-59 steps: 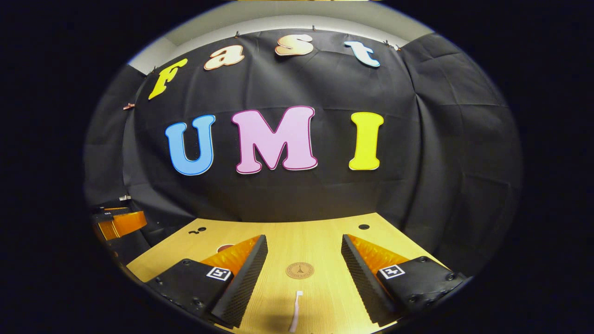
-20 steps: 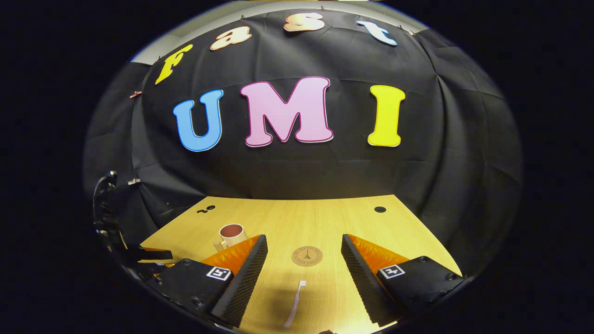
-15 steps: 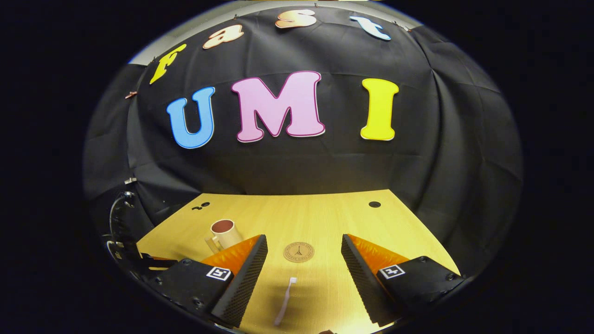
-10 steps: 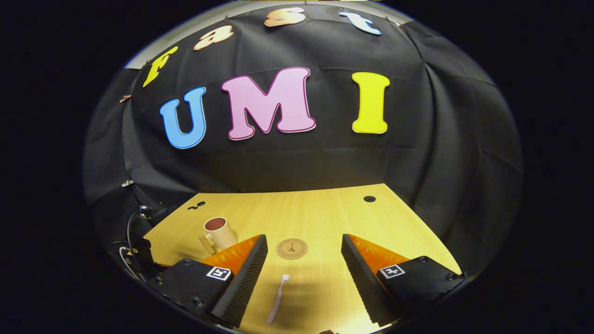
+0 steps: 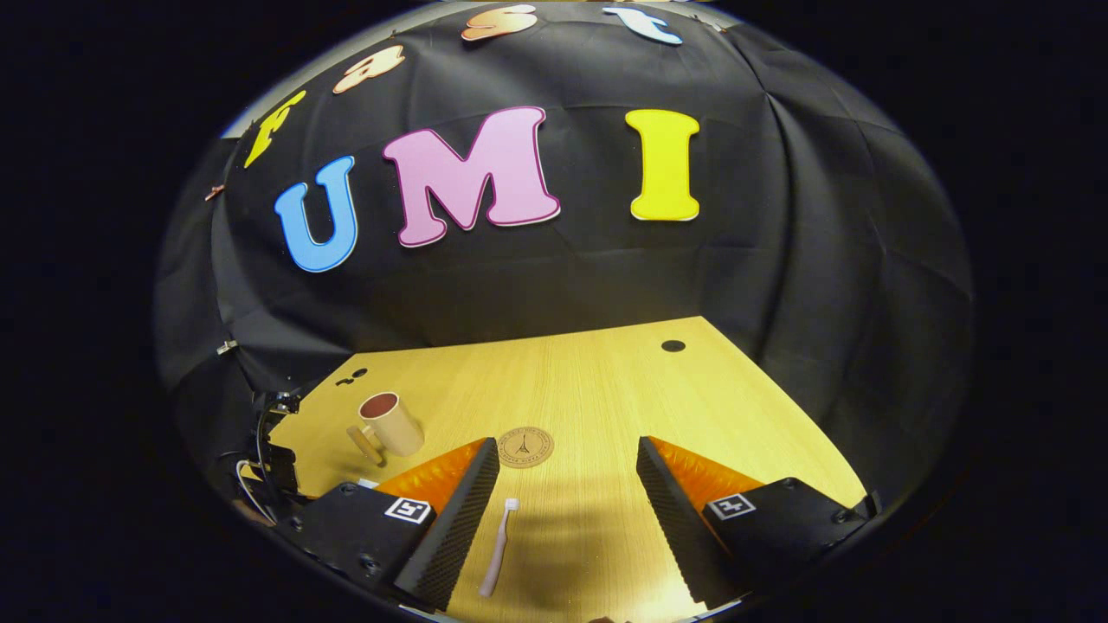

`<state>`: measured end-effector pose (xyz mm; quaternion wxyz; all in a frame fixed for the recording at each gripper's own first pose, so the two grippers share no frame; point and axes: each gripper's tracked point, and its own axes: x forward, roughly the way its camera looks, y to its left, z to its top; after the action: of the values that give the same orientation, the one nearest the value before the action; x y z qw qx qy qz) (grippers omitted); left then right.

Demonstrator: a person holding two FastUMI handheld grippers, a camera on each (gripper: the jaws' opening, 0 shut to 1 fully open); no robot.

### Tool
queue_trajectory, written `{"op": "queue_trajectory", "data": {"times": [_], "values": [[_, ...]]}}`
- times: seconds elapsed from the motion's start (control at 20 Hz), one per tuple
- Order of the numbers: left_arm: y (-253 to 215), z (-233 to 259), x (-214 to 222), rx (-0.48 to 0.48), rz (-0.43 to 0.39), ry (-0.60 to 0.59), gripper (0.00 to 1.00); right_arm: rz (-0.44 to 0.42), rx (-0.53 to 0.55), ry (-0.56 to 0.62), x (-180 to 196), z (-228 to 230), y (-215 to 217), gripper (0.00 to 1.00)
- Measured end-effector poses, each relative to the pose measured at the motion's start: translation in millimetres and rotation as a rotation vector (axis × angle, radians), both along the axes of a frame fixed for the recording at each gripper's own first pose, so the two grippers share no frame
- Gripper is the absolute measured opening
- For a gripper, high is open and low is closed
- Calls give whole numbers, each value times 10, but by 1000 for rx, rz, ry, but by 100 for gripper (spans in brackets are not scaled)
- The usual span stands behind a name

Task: Put the toothbrush and toothpaste on the desktop into the cup, then pick up the cup and place it on the coaster on the desktop.

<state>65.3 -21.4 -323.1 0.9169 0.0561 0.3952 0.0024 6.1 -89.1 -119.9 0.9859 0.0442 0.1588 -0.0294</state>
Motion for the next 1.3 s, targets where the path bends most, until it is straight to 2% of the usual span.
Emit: {"op": "queue_trajectory", "data": {"times": [0.1, 0.15, 0.2, 0.25, 0.3, 0.35, 0.4, 0.55, 0.8, 1.0, 1.3], "values": [[-32, -20, 7, 11, -27, 16, 73, -1, 4, 20, 8, -65, 28, 99], [-56, 8, 0, 14, -38, 20, 63, 0, 4, 30, 9, -99, 29, 99], [-65, -2, -9, 20, -39, 37, 61, 1, 4, 40, 10, -128, 51, 98], [-99, -9, 7, 21, -45, 43, 51, 4, 5, 51, -1, -153, 68, 99], [-122, -14, 11, 29, -47, 52, 47, 6, 8, 71, 16, -208, 90, 99], [-122, -15, 8, 34, -46, 58, 34, 13, 13, 97, 9, -274, 120, 99], [-130, -18, 16, 36, -45, 64, 37, 17, 19, 123, -24, -341, 168, 99], [-140, -3, 7, 16, -43, 64, 28, 33, 19, 203, -71, -584, 270, 98], [-118, -2, -52, -25, -45, 97, 22, 43, 29, 318, -87, -915, 398, 99], [-14, 176, -263, -56, -35, 68, 21, 26, 33, 418, -113, -1223, 456, 99], [95, 410, -495, -56, -67, 16, 21, 43, 1, 547, -165, -1629, 609, 99]]}}
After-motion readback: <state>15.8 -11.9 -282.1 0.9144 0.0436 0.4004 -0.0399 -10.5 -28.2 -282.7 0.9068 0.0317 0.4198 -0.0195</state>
